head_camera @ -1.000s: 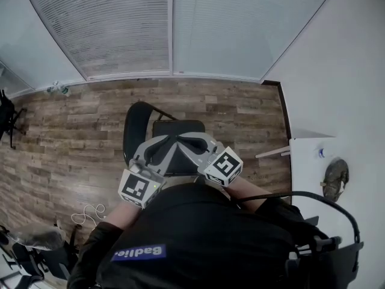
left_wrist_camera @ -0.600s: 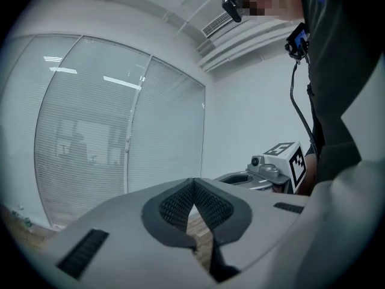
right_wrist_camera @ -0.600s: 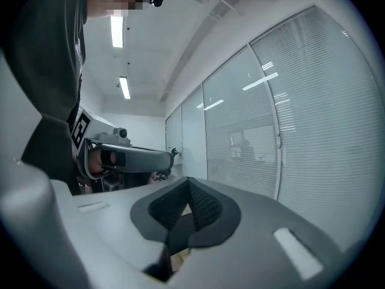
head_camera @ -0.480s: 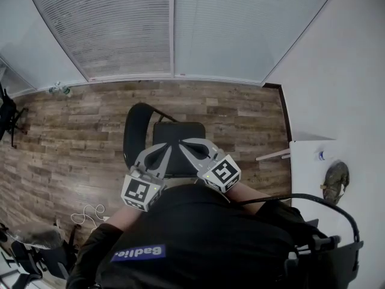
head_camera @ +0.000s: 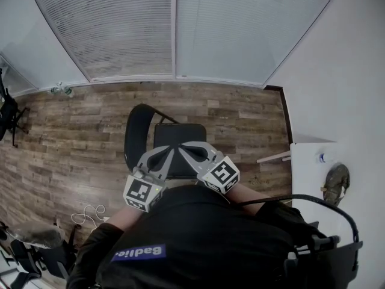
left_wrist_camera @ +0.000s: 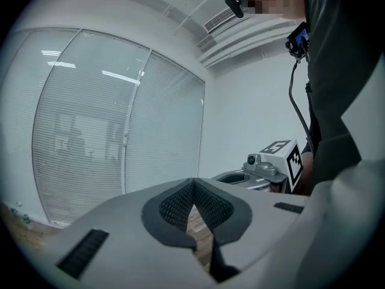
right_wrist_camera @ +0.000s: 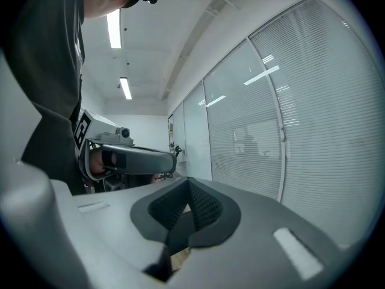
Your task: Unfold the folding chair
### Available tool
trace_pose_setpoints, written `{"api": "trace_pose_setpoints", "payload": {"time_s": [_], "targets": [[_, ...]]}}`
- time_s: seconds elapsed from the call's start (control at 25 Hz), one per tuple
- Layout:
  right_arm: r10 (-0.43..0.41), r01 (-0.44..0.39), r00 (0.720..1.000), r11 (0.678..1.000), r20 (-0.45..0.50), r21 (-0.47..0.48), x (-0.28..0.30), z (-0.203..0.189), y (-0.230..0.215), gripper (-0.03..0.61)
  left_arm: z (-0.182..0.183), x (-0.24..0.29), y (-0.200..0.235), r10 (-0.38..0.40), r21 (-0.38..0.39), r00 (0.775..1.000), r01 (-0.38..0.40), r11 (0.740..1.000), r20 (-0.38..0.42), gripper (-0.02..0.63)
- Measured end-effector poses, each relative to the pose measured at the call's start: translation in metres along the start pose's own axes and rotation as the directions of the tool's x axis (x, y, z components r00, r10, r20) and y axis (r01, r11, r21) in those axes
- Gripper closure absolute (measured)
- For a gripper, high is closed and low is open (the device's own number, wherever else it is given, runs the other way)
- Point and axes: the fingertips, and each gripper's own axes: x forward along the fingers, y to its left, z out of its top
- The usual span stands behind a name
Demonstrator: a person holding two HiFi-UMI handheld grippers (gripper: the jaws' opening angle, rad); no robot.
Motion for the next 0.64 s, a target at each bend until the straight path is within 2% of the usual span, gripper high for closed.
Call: {"api": "trace_pose_setpoints", "payload": {"time_s": [0.64], "targets": [[0.004, -0.004, 1.0, 1.0, -0.002, 0.028, -0.0067, -0.0082, 0.0055, 0.577, -0.0042, -0.0051, -0.0084, 0.014, -0.011, 1.0, -0.014, 1.0, -0.002, 0.607]]}}
